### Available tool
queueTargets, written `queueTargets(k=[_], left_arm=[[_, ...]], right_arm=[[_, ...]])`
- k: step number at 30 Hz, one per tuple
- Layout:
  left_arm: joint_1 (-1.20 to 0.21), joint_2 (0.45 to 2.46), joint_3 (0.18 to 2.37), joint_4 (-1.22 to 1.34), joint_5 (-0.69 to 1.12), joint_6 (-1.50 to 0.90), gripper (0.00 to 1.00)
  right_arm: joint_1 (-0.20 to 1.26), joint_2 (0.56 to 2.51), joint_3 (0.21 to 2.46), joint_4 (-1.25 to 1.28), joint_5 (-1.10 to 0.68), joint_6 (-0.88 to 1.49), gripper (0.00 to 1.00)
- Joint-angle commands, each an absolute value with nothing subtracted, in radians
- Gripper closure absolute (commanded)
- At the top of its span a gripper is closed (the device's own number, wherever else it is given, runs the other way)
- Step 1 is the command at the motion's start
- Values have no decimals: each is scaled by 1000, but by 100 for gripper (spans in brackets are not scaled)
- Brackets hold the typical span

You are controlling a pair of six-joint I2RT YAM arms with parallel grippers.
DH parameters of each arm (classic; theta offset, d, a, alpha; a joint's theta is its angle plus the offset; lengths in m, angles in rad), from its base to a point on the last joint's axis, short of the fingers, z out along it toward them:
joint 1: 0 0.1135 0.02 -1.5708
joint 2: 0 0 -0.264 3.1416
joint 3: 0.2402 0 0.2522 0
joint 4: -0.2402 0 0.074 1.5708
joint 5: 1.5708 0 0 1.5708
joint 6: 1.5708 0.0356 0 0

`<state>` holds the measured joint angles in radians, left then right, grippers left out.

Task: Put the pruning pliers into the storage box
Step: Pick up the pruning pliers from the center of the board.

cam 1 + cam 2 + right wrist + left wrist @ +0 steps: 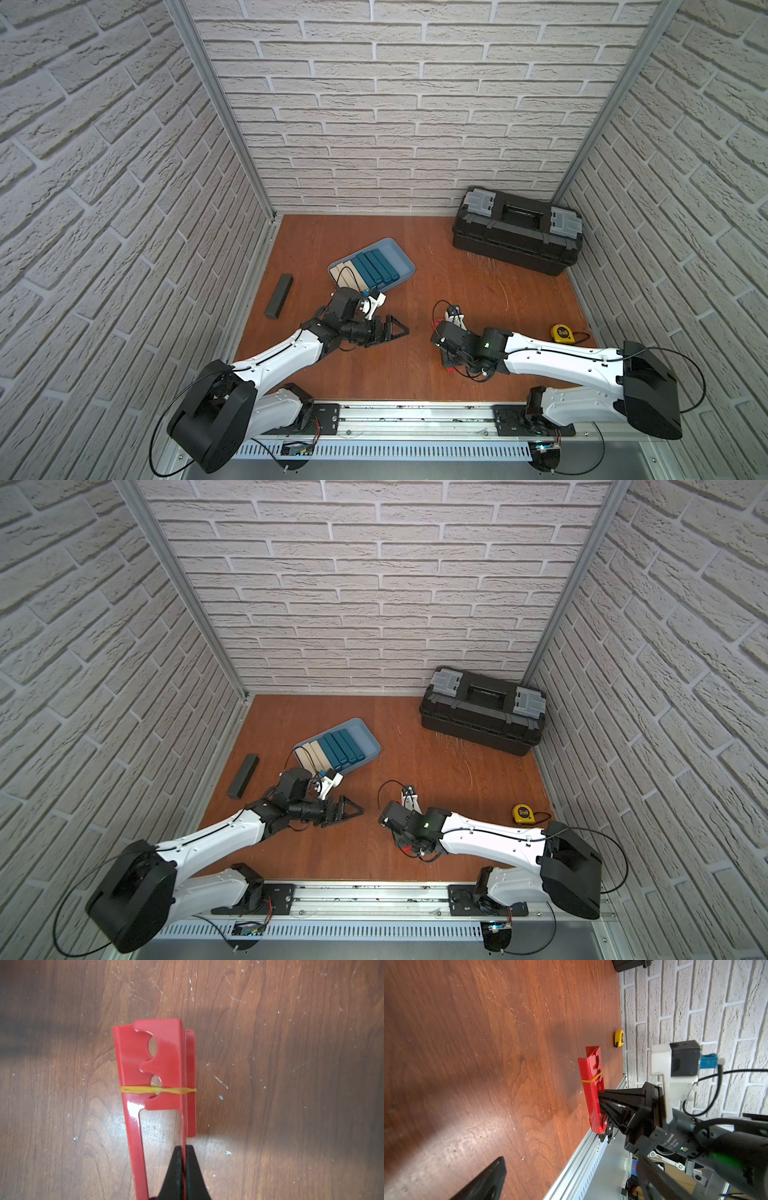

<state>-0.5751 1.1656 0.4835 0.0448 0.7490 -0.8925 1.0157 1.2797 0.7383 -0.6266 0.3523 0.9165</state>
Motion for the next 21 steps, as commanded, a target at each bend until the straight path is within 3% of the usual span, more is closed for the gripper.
queueTargets(k=[1, 21], left_arm=[[-581, 1134, 508, 72, 724, -889, 2], [-529, 1174, 598, 30, 671, -851, 2]], right_arm=[[992, 1257, 776, -623, 353, 855, 97], [788, 1348, 960, -574, 167, 566, 97]])
